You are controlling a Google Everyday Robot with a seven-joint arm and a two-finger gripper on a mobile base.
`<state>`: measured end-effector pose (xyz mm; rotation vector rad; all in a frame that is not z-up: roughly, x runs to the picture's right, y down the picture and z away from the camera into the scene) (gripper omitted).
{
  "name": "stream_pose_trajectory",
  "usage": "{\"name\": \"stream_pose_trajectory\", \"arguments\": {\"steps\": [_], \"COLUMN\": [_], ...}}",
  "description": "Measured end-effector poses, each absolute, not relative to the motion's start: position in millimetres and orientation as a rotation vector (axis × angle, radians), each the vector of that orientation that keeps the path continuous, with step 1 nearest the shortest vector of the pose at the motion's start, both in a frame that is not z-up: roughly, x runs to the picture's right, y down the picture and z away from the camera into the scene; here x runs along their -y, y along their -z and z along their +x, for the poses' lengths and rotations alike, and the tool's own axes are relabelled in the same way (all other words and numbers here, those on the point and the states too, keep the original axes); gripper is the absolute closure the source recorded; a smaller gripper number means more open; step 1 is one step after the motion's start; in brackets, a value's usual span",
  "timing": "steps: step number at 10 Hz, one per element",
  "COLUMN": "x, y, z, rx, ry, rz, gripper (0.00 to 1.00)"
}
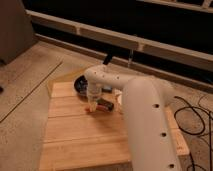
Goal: Drag the pepper across the table
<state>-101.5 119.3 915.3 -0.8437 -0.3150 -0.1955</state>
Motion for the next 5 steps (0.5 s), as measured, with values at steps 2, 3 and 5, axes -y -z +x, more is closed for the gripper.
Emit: {"name": "stream_pose_trajectory", "arguments": {"steps": [2, 3, 5], "x": [-113.8, -108.6, -105.3], "y": [-918.1, -918.5, -918.7], "z": [-115.1, -128.2, -153.7], "rx": [0.342, 0.357, 0.38], "ry": [0.23, 0.268, 0.33], "rz": [-0.84, -0.834, -0.834], "gripper": [1.0, 1.0, 1.0]}}
